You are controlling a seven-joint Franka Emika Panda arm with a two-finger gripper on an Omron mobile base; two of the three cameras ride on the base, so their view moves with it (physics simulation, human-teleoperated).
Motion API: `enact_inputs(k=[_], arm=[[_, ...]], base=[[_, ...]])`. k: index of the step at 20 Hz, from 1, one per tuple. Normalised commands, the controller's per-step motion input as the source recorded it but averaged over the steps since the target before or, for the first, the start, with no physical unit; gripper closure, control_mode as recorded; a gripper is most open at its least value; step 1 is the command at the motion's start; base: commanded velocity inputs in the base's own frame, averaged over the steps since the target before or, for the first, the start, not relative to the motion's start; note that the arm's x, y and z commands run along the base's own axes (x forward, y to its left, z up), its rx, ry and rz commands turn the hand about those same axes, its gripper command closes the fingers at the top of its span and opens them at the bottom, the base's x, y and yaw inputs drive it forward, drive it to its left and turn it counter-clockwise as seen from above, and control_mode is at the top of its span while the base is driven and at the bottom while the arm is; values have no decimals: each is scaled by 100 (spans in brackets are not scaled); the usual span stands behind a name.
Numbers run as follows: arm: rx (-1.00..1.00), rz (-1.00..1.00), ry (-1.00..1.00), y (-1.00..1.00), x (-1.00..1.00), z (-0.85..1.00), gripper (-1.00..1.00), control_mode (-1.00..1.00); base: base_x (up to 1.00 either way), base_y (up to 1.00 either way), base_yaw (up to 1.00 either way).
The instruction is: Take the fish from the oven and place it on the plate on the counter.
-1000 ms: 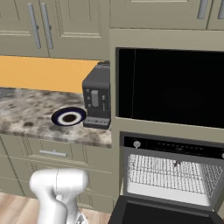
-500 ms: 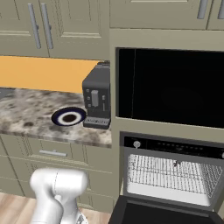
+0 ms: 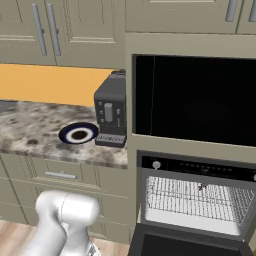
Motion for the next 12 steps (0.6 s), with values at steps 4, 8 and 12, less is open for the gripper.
enact_inputs(k=[4,8,12], arm=[[0,0,0,7,4,100,100,-100],[0,-2,0,12,48,89,100,-100],[-2,-6,7,9,82,38,100,-100]], base=[[0,0,0],[0,0,0],[0,0,0]])
